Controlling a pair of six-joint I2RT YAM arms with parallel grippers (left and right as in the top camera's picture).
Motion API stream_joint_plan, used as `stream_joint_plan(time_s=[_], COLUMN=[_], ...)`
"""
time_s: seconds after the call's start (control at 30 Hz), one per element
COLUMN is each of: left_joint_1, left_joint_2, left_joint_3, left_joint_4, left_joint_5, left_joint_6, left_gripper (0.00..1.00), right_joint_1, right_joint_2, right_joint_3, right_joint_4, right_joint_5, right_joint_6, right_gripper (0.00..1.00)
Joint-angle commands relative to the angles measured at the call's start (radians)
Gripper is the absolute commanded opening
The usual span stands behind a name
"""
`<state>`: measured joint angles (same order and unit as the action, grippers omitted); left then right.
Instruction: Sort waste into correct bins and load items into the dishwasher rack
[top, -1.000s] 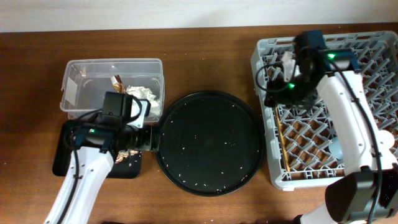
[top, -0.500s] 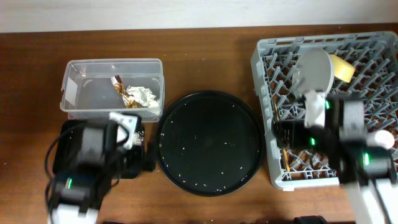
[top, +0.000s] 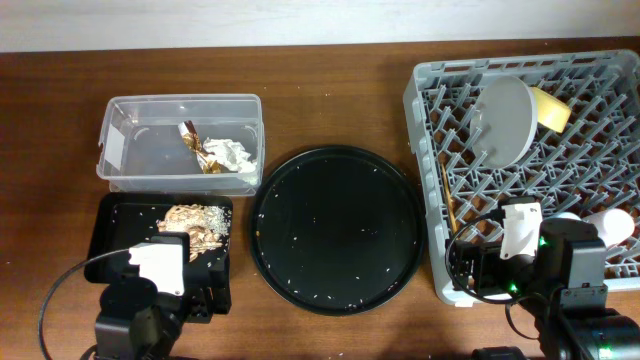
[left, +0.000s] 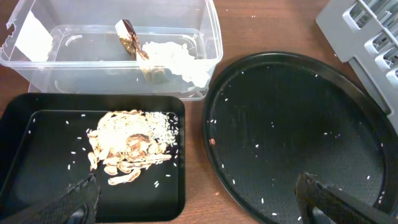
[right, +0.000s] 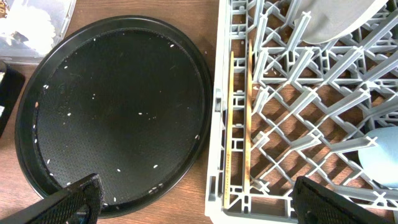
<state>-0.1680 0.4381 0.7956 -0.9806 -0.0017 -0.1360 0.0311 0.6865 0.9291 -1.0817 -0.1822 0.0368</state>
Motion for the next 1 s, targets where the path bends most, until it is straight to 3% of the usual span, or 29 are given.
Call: stream_joint_plan(time_s=[0.0, 0.37, 0.47, 0.7, 0.97], left_joint_1=[-0.001, -0.001, -0.001, -0.001, -0.001], left_joint_2=[-0.006, -0.006, -0.006, -0.006, -0.006], left_joint_3=[-0.009, -0.009, -0.009, -0.009, -0.009], left_joint_4=[-0.002, -0.002, -0.002, -0.002, -0.002], left_joint_5=[-0.014, -0.014, -0.014, -0.014, -0.014], left_joint_6=[-0.012, -0.012, -0.012, -0.012, -0.012], left_gripper=[0.99, 0.99, 0.99, 0.99, 0.99], right_joint_1=[-0.005, -0.005, -0.004, 0.075, 0.073], right_joint_2=[0.003, -0.056, -0.185, -0.564, -0.683], right_joint_3=[-0.01, -0.019, -0.097, -0.512, -0.803], right_joint_4=[0.0, 0.018, 0.153, 0.61, 1.086], right_joint_5=[0.01, 0.036, 0.035, 0.015, 0.037], right_joint_6=[-0.003, -0.007, -0.007, 0.001, 0.0], right_gripper=[0.98, 0.98, 0.98, 0.98, 0.98])
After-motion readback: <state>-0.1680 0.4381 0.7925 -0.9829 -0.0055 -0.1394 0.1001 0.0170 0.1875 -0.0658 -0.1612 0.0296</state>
